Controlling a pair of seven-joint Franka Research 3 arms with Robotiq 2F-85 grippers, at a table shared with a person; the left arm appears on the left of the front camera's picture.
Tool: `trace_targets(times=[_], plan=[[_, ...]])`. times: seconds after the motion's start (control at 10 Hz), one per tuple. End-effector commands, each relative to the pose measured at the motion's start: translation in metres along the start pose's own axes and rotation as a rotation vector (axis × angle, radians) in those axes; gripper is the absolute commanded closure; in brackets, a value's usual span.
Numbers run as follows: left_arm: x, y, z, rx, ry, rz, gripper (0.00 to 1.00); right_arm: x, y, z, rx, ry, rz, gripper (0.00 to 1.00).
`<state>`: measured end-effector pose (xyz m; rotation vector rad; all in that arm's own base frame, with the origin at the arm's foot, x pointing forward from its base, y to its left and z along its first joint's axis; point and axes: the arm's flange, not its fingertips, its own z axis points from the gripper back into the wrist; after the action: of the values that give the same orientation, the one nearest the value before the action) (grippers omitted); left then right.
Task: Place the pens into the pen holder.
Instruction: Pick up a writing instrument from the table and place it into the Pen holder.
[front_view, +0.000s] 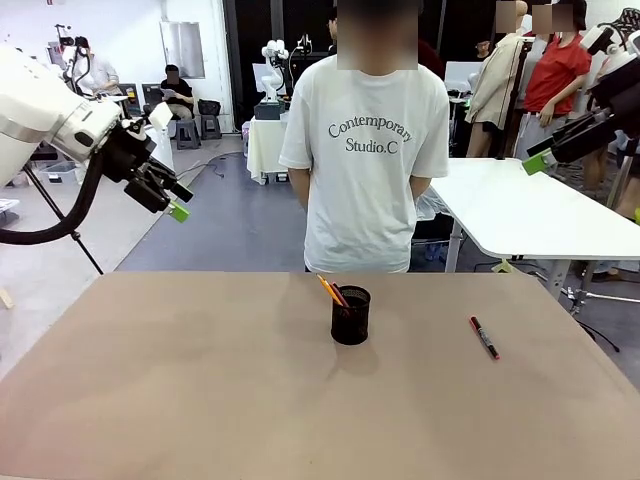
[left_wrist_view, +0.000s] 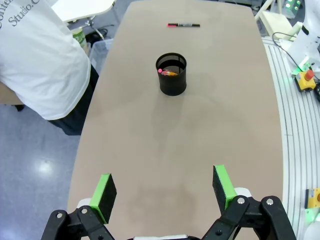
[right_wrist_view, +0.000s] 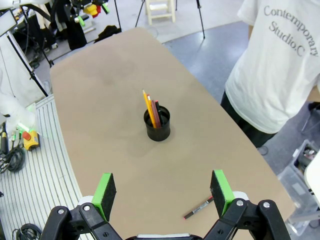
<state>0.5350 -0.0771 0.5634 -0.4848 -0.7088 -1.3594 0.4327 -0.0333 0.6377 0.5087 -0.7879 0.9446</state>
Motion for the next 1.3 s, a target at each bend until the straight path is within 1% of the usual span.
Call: trace_targets(times=[0.0, 1.1, 1.2], plan=[[0.0041, -0.0003, 0.0033, -0.008, 0.008, 0.012, 0.0, 0.0009, 0.0008, -0.0006, 0.003, -0.013, 0.005, 0.0], [0.0041, -0.0003, 0.0033, -0.008, 0.008, 0.012, 0.0, 0.0009, 0.0008, -0.0006, 0.003, -0.013, 0.005, 0.0], [0.0041, -0.0003, 0.0033, -0.008, 0.008, 0.012, 0.0, 0.0, 0.0, 0.0, 0.0, 0.0, 0.0, 0.0]])
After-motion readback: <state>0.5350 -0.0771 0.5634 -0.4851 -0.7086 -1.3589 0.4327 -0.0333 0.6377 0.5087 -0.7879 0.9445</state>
